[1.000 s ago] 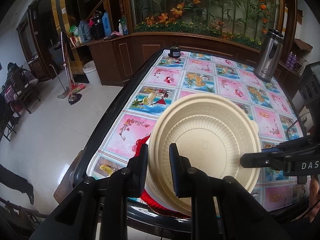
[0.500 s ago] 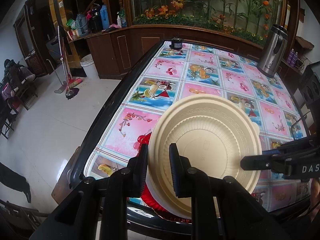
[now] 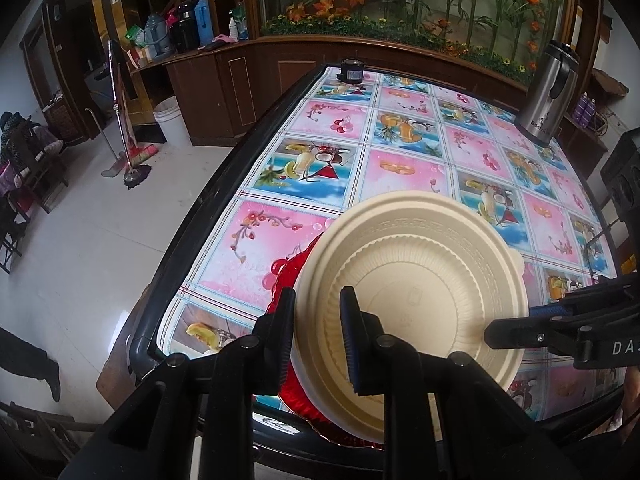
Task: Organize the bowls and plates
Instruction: 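Lower the beige pulp bowl onto the top of the stack with the left tool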
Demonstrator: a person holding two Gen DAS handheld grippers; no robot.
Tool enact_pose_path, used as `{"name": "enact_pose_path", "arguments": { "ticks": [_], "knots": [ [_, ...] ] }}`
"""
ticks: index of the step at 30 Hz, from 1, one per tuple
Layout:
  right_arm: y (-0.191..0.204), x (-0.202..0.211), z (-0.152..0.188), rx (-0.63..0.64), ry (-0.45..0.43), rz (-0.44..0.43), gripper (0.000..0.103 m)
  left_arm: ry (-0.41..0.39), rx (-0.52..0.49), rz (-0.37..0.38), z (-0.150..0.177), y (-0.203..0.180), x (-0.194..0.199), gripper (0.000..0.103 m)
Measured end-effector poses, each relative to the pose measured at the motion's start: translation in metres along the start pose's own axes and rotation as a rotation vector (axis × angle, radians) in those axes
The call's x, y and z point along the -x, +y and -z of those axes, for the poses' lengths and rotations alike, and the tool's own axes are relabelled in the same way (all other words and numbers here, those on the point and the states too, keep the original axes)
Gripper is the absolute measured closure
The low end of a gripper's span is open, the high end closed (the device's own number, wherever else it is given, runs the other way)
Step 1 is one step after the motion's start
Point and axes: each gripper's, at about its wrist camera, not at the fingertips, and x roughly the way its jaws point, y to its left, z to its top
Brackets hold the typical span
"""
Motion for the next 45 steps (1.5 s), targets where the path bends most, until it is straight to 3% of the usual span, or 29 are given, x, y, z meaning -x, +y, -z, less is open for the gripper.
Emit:
{"name": "enact_pose_path", "arguments": {
  "ticks": [6,13,21,31,45],
  "knots": [
    [0.000,-0.002,-0.001,-0.010,-0.005,0.000,0.081,0.000,0.000,0.001,0.000,0.001,0.000,0.083],
    [0.004,-0.001,-0.003,0.000,-0.012,0.002,0.070,0.001,-0.006,0.008,-0.002,0.000,-0.003,0.083],
    [0.004,-0.002,-0.005,0.000,-0.013,0.003,0.069,0.001,-0.006,0.008,-0.002,0.000,-0.003,0.083],
    [0.008,-0.002,-0.005,0.009,-0.016,0.003,0.059,0.003,-0.005,0.009,-0.003,0.000,-0.003,0.080],
    [0.008,0.005,-0.002,-0.005,-0.036,0.002,0.056,0.002,-0.017,0.015,-0.005,-0.002,-0.004,0.080]
  ]
}}
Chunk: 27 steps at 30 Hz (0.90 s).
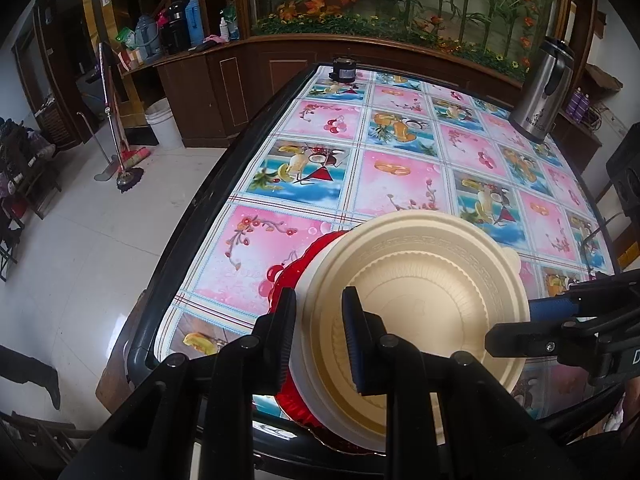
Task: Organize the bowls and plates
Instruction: 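Lower the beige pulp bowl onto the top of the stack with the left tool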
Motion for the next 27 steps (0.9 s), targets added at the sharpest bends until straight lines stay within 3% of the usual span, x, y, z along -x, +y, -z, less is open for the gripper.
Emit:
{"name": "enact_pose_path", "arguments": {
  "ticks": [8,27],
  "knots": [
    [0.006,0.001,0.001,0.029,0.005,0.009,0.049,-0.010,0.006,-0.006,0.001,-0.001,0.006,0.080],
    [-0.005,0.020,0.011,0.007,-0.042,0.000,0.049,-0.013,-0.001,-0.015,0.006,-0.012,0.021,0.079]
  ]
}}
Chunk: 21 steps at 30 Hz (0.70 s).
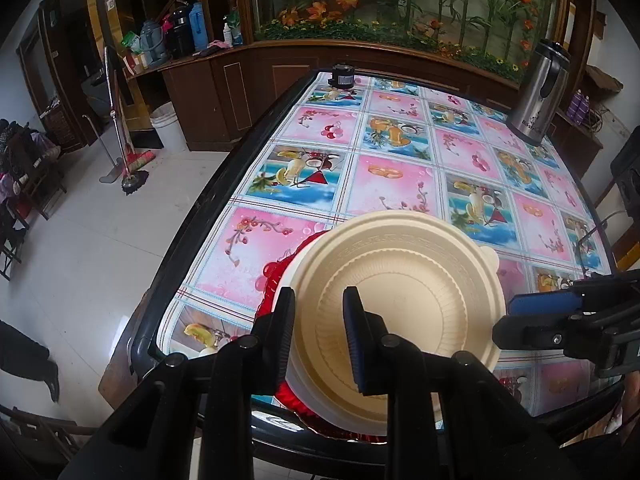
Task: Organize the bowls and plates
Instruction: 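Lower the beige pulp bowl onto the top of the stack with the left tool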
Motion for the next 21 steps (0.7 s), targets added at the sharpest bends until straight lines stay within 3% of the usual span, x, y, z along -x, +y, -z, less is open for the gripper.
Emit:
{"name": "enact_pose_path", "arguments": {
  "ticks": [8,21],
  "knots": [
    [0.002,0.001,0.007,0.027,0.003,-0.041,0.049,0.001,0.008,-0.019,0.006,-0.003,0.007,0.079],
    [0.012,0.002,0.019,0.084,0.023,-0.102,0.049,0.000,0.044,-0.062,0.018,-0.005,0.024,0.068]
  ]
}}
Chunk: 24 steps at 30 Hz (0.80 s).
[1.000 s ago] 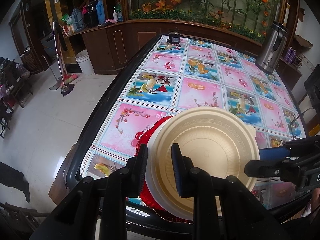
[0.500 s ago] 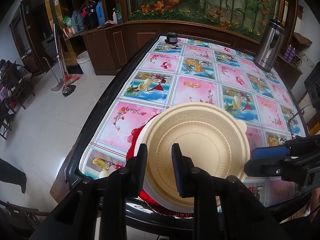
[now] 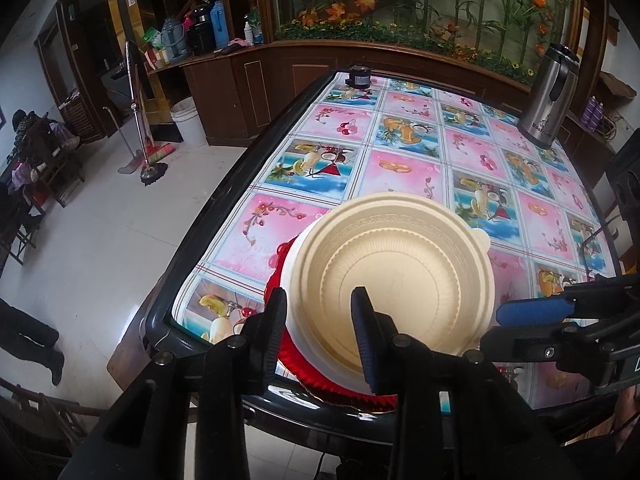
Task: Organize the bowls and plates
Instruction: 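Lower the beige pulp bowl onto the top of the stack with the left tool, then open the left tool and pull it back from the bowl rim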
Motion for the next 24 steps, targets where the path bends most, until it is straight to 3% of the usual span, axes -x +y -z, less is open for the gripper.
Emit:
{"name": "enact_pose_path", "arguments": {
  "ticks": [3,16,24],
  "knots": [
    [0.000,0.003,0.002,0.005,-0.005,-0.003,0.049,-0.002,0.004,-0.006,0.001,-0.004,0.003,0.062],
    [-0.017,0.024,0.018,-0.007,-0.022,-0.013,0.049,0.003,0.006,-0.018,0.011,-0.028,0.011,0.059],
    [-0.023,0.032,0.026,-0.005,-0.023,-0.012,0.049,-0.004,0.010,-0.035,0.020,-0.040,0.018,0.049]
  ]
}}
